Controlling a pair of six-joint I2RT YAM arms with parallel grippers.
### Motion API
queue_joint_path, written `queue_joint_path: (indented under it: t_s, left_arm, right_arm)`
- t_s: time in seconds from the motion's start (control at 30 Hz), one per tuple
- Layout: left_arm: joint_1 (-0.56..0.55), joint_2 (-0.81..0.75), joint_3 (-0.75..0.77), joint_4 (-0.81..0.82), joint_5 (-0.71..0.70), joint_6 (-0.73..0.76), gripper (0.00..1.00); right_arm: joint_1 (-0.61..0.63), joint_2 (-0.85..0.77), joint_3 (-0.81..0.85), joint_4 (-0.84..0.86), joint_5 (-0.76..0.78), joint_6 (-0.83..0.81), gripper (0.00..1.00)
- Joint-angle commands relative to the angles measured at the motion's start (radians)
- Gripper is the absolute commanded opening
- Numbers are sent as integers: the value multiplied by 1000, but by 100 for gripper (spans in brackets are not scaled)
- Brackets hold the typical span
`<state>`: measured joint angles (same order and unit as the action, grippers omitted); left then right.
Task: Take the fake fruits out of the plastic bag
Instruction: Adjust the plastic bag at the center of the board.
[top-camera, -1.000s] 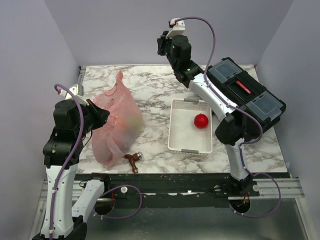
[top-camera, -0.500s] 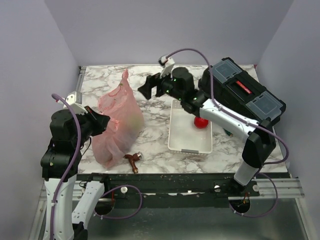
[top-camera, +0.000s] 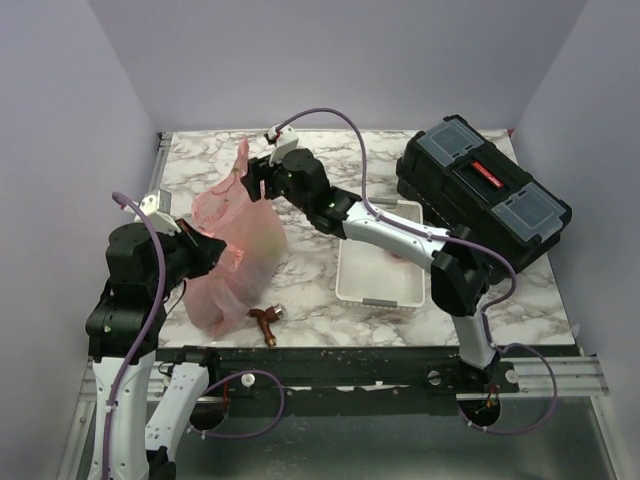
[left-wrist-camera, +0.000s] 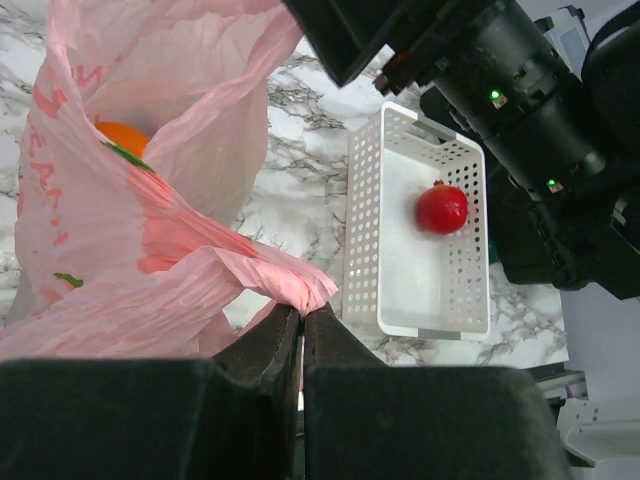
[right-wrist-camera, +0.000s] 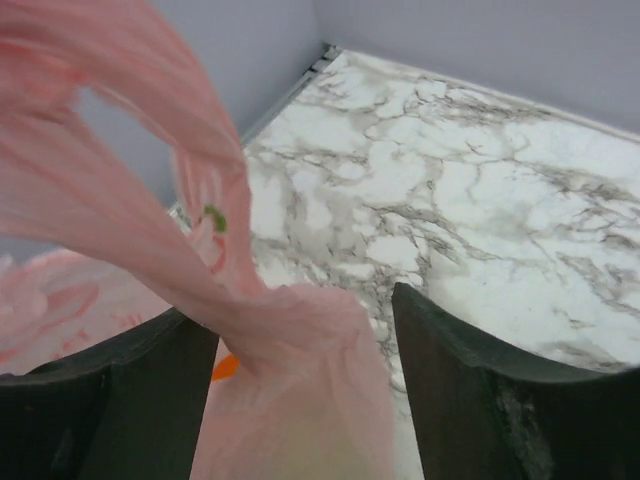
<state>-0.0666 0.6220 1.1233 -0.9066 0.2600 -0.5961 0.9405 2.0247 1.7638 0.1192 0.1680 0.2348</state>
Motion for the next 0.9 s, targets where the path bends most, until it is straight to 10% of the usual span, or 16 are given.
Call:
queue_joint_path:
  t_s: [0.0,0.17,0.27,0.87]
  left_arm:
    - [5,24,7,34,31,2,0]
    - [5,66,49,74,73,-2,0]
    - [5,86,69,100,98,-1,0]
    - [-47,241,252,154,141,70,0]
  right_arm:
    - [-7,86,131,11,37,-69,43]
    - [-28,213,359,-40,41,-93,29]
    - [-38,275,458,-3,83,-128,1]
    - [-239,461,778,266,87,-2,1]
